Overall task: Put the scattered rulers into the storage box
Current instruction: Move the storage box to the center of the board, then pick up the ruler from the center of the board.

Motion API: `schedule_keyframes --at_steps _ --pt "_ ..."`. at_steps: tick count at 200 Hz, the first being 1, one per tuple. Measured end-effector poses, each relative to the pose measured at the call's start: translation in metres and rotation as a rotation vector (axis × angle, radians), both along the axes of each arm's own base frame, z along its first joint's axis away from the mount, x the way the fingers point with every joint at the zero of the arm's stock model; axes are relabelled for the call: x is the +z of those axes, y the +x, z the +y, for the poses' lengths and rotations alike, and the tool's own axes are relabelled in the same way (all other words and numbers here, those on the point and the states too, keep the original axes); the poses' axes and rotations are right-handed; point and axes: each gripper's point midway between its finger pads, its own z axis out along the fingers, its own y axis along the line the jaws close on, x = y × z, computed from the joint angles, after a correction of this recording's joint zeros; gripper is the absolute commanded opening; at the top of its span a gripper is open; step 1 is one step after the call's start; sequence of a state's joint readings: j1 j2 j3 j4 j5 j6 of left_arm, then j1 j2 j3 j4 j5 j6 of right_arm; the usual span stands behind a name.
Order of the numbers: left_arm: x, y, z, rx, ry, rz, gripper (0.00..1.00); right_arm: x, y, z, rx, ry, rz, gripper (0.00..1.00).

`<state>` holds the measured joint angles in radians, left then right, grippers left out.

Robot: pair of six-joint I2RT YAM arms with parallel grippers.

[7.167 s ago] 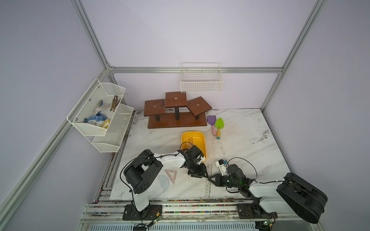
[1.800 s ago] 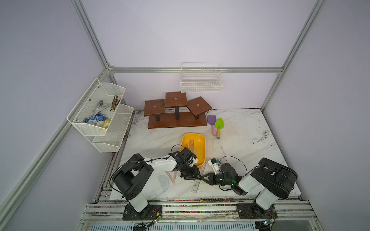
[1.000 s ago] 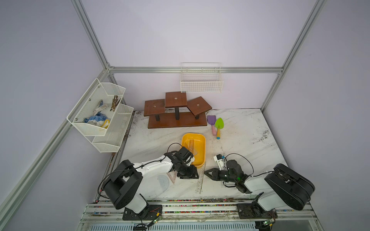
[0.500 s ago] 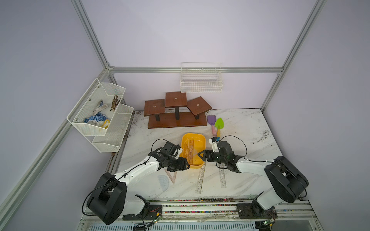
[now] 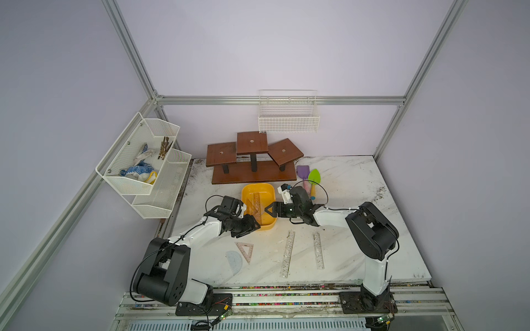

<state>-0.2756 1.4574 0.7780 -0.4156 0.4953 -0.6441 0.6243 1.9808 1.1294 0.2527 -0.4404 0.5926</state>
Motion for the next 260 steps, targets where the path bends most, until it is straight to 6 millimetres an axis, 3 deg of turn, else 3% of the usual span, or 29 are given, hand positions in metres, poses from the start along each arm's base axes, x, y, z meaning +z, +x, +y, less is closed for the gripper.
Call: schedule_keyframes --at_steps 36,66,79,114,149,190,260 --pt "0.009 0.003 -0.006 -0.022 -0.023 -0.020 0.63 0.008 -0.007 -0.007 0.012 -0.022 -0.014 0.73" --pt "0.035 -0.018 -0.037 -0.148 -0.043 -0.084 0.67 0.031 -0.046 -0.037 0.010 -0.019 -0.055 0.48" --pt "0.046 -0.030 -0.055 -0.216 -0.056 -0.112 0.68 0.033 -0.066 -0.052 0.004 -0.012 -0.056 0.40" --pt "0.042 -0.058 -0.085 -0.341 -0.053 -0.097 0.73 -0.003 -0.121 -0.088 -0.022 -0.031 0.029 0.26" --pt "0.022 -0.074 -0.102 -0.411 -0.025 -0.038 0.73 -0.032 -0.155 -0.101 -0.024 -0.047 0.099 0.21" --pt "-0.001 -0.085 -0.111 -0.446 0.002 0.022 0.70 -0.037 -0.165 -0.101 -0.029 -0.022 0.107 0.19" --pt "-0.020 -0.088 -0.115 -0.455 0.023 0.066 0.63 -0.039 -0.163 -0.095 -0.036 0.009 0.104 0.08"
